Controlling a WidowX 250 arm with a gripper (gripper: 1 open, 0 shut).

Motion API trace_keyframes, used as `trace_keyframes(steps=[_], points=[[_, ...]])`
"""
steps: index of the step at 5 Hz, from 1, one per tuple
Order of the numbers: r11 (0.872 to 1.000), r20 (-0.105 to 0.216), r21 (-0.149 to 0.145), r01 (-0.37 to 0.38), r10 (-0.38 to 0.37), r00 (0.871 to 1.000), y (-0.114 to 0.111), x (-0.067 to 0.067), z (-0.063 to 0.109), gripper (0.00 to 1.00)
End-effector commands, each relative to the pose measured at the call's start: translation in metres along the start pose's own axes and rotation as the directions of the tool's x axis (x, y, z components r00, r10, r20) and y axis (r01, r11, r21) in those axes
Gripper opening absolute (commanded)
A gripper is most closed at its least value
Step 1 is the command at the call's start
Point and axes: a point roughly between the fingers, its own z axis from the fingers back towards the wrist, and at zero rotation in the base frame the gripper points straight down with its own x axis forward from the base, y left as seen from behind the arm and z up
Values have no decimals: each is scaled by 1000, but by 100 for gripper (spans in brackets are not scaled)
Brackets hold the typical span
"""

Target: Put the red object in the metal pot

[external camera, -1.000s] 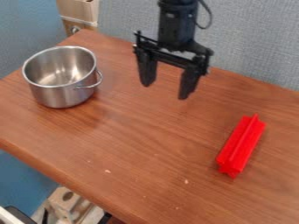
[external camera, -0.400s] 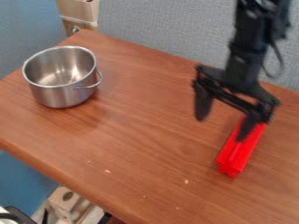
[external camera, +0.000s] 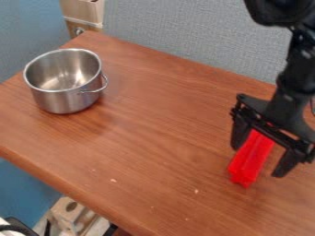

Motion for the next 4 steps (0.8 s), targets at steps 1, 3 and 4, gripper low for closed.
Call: trace_keyframes(steps=[1, 3, 4], points=[[1000, 68, 4, -2, 2, 998, -4, 10, 8, 100], [1000, 81, 25, -2, 0, 997, 1, 12, -6, 100], [999, 87, 35, -4, 1, 996, 5, 14, -12, 100]])
